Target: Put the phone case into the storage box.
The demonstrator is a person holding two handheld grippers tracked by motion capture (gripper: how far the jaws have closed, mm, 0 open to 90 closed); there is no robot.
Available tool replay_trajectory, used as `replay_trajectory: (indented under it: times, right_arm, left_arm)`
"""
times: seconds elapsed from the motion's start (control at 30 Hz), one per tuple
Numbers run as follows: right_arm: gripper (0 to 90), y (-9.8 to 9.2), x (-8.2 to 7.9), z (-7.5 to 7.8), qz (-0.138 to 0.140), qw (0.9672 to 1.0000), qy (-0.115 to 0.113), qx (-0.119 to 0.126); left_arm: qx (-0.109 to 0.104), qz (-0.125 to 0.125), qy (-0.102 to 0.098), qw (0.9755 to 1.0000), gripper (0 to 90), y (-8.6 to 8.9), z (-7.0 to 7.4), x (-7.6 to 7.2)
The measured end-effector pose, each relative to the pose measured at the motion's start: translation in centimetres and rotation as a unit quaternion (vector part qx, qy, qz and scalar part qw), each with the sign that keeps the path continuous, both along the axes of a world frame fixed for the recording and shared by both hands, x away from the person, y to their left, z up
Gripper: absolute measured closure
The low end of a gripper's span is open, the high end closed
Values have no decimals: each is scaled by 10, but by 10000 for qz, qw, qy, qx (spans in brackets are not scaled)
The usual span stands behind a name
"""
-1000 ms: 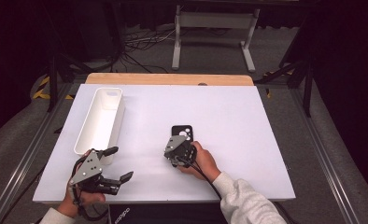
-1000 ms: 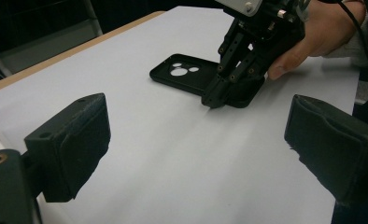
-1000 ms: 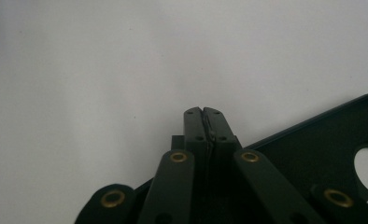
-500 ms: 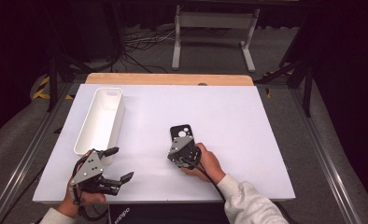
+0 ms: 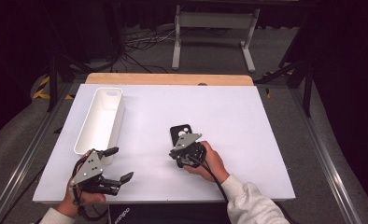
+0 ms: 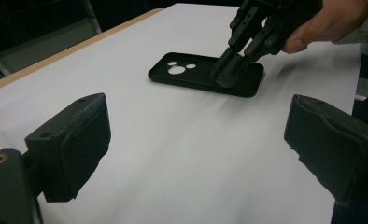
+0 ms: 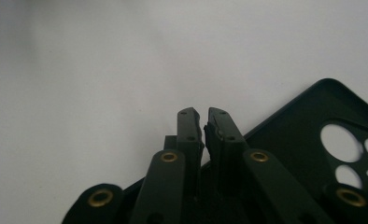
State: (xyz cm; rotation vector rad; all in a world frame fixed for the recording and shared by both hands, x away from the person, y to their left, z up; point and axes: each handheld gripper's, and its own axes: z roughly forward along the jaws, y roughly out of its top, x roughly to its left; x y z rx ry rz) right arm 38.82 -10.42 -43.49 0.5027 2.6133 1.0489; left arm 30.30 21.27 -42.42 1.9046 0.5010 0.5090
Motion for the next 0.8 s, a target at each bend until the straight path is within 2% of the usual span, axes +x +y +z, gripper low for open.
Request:
replay_trajectory:
  times: [0.23,0.4,0.47,0.63,0.8]
  right_arm:
    - [788,-13,4,11,-153,9998,33,143]
    - [698,-24,10,21,-444,9986,124,249]
    - [692,-26,11,22,-470,9984,159,255]
    - [586,-31,20,26,-785,9964,285,174]
    - [520,-33,26,26,-933,9948,389,123]
  left_arm:
    - [32,-30,28,10000,80,0,0,0]
    - [19,-22,19,10000,80,-1,0,1]
    - [3,-32,43,10000,80,-2,-1,1]
    - [10,-39,24,10000,80,-1,0,0]
    - [32,-53,27,10000,79,-1,0,0]
